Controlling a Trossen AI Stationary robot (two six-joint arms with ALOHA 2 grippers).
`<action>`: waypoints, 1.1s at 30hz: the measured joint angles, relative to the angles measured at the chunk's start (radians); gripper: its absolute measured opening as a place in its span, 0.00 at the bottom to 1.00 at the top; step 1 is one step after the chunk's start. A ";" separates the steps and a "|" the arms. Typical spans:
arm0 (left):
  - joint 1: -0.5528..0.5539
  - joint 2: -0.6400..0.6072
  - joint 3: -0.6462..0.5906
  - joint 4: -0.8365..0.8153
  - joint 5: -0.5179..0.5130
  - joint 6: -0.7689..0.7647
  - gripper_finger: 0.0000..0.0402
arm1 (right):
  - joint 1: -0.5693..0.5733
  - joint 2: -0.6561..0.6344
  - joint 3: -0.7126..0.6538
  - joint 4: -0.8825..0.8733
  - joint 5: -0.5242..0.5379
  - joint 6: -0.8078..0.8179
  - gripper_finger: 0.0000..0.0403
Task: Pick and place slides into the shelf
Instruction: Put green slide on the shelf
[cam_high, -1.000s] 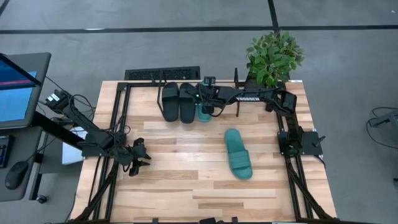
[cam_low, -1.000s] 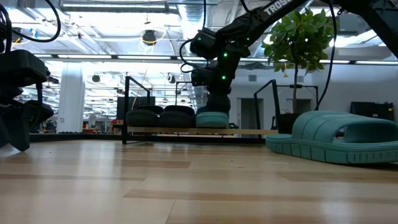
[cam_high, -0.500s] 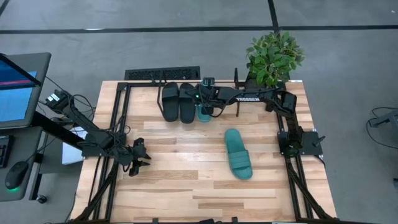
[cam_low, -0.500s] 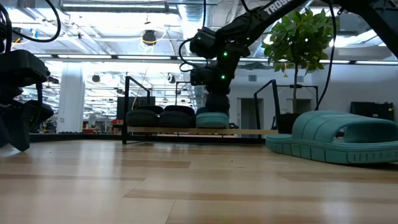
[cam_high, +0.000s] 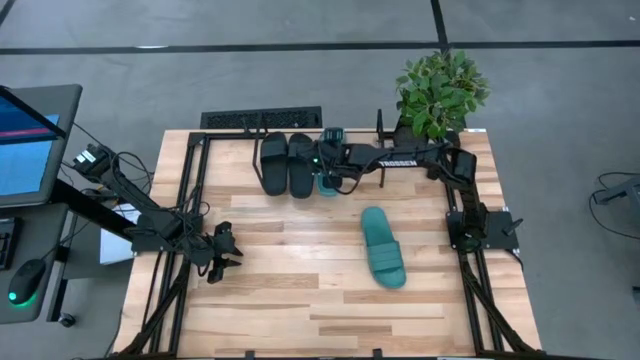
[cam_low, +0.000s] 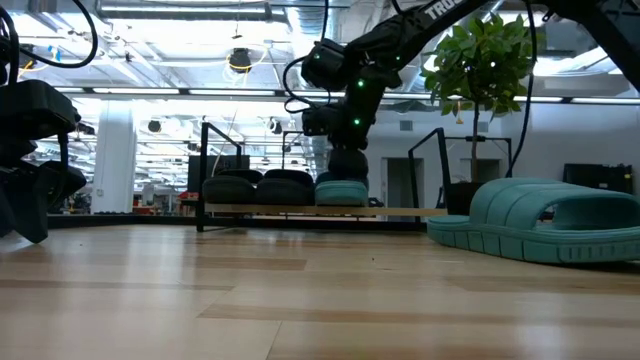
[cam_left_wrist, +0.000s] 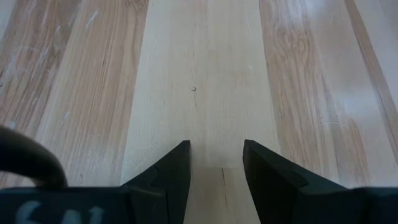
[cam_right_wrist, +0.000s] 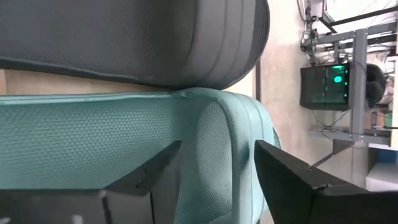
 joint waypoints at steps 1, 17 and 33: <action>0.000 0.000 0.000 0.000 0.000 0.000 0.34 | 0.004 -0.002 0.000 -0.001 0.006 0.000 0.48; 0.000 0.000 0.000 0.000 0.000 0.000 0.34 | 0.111 -0.021 0.183 -0.217 0.146 0.113 0.41; 0.000 0.000 0.000 0.000 0.000 0.000 0.34 | 0.310 -0.300 0.230 -0.337 0.152 0.845 0.32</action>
